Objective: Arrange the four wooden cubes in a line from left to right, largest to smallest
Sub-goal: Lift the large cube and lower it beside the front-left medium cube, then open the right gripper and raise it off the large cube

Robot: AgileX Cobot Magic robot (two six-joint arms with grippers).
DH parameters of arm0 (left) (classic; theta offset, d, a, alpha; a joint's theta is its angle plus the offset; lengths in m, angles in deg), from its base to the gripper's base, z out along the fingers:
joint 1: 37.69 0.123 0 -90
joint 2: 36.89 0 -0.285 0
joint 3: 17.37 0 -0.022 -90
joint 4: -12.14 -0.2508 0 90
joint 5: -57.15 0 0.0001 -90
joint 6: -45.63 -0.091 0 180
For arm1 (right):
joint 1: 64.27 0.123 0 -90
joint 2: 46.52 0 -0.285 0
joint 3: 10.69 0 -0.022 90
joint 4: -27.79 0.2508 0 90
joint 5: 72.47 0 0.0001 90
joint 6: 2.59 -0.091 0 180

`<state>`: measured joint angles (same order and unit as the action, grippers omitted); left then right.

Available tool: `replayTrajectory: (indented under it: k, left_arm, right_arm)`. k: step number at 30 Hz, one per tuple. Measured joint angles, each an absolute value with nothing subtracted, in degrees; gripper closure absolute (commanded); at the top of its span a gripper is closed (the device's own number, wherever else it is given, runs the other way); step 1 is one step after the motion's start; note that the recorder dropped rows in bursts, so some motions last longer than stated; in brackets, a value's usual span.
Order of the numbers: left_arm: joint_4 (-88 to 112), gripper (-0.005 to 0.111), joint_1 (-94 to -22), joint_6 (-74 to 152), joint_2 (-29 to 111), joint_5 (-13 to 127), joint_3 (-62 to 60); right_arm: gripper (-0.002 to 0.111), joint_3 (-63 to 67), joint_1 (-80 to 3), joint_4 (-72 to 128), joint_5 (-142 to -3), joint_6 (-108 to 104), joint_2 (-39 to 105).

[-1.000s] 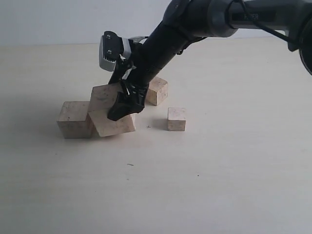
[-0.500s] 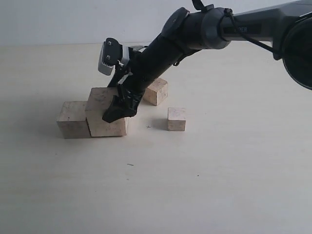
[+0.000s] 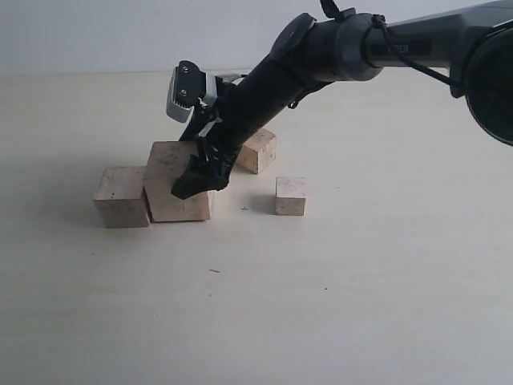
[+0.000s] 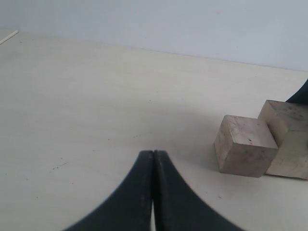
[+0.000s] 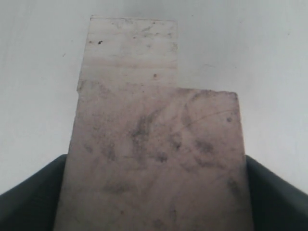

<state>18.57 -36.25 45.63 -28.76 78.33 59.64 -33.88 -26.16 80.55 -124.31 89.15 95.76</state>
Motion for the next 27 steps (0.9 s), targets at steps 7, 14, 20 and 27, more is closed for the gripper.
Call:
replayTrajectory:
  k: [7, 14, 20, 27]
  left_arm:
    - [18.6, 0.107, -36.3, 45.6, -28.8, 78.3, 59.6]
    - [18.6, 0.107, -36.3, 45.6, -28.8, 78.3, 59.6]
    - [18.6, 0.107, -36.3, 45.6, -28.8, 78.3, 59.6]
    - [18.6, 0.107, -36.3, 45.6, -28.8, 78.3, 59.6]
  right_arm:
    - [0.075, -33.9, -26.4, 80.4, -124.2, 89.6, 95.8]
    - [0.023, -33.9, -26.4, 81.1, -124.6, 89.7, 95.9]
    - [0.009, -33.9, -26.4, 82.3, -125.6, 89.7, 96.4]
    - [0.009, -33.9, -26.4, 82.4, -125.6, 89.7, 93.8]
